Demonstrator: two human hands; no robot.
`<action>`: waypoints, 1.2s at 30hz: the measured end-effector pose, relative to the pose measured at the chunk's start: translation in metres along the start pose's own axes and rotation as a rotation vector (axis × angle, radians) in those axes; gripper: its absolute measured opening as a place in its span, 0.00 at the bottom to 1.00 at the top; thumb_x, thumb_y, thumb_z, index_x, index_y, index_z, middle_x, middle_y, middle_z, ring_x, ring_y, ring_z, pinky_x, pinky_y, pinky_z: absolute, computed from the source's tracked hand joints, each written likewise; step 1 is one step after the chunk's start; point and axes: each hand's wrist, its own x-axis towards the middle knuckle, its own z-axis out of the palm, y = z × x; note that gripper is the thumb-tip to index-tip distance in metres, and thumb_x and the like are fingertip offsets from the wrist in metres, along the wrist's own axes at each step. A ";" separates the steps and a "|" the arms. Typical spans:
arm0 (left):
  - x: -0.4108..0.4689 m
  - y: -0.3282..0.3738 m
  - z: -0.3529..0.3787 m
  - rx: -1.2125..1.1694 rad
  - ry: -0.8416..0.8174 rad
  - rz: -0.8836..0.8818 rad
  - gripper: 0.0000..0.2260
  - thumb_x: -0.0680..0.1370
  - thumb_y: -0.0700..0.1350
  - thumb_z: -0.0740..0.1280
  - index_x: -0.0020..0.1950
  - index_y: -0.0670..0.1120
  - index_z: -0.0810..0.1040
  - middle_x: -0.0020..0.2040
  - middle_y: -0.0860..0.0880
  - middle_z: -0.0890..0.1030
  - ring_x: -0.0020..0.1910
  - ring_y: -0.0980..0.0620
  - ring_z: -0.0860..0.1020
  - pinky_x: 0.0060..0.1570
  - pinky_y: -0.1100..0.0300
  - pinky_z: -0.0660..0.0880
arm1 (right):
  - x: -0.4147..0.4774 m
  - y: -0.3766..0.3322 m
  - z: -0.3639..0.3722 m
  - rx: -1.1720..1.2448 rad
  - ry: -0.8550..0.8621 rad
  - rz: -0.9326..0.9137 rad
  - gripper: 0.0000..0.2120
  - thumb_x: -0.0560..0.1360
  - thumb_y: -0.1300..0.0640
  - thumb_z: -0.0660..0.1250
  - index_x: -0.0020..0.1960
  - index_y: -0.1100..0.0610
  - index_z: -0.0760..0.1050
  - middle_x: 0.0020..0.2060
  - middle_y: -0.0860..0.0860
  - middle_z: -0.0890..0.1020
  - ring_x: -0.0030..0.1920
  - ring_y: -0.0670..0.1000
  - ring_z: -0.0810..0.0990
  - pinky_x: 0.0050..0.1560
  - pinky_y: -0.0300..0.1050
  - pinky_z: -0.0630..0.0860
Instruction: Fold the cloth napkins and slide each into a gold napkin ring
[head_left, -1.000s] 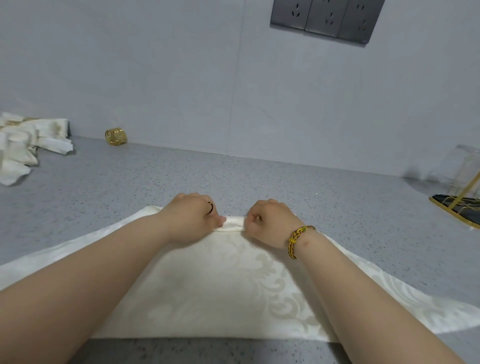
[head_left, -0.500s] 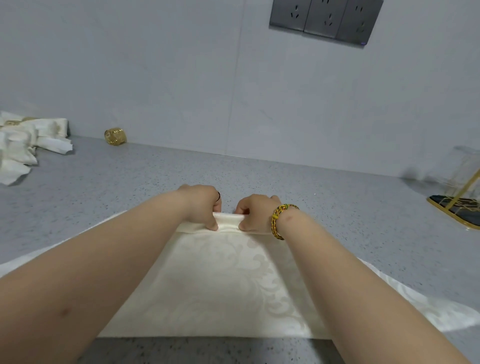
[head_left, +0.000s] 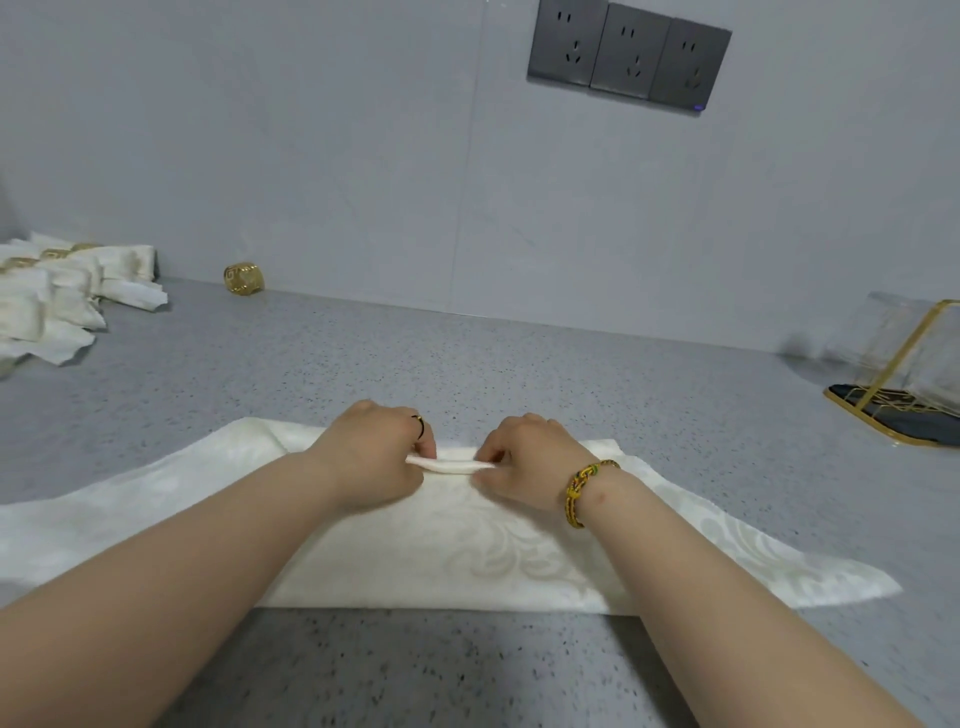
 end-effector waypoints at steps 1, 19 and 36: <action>-0.001 -0.001 -0.003 -0.068 -0.042 -0.050 0.09 0.75 0.48 0.62 0.53 0.52 0.77 0.49 0.57 0.75 0.53 0.53 0.73 0.48 0.67 0.60 | 0.000 0.002 -0.001 0.069 -0.017 0.024 0.11 0.76 0.53 0.60 0.49 0.58 0.78 0.48 0.53 0.78 0.50 0.51 0.72 0.52 0.42 0.66; 0.011 0.001 -0.022 -0.085 -0.270 -0.193 0.09 0.73 0.48 0.69 0.42 0.50 0.68 0.41 0.54 0.71 0.43 0.53 0.68 0.45 0.62 0.60 | 0.009 -0.014 -0.010 -0.022 -0.080 0.162 0.10 0.73 0.61 0.62 0.52 0.51 0.74 0.49 0.51 0.76 0.55 0.53 0.72 0.63 0.45 0.61; -0.043 -0.001 -0.014 -0.231 -0.189 -0.094 0.12 0.78 0.53 0.61 0.37 0.51 0.73 0.43 0.56 0.71 0.45 0.55 0.70 0.48 0.63 0.62 | -0.046 -0.018 0.002 0.198 0.012 0.094 0.17 0.77 0.55 0.60 0.42 0.69 0.76 0.49 0.63 0.79 0.51 0.60 0.75 0.54 0.48 0.71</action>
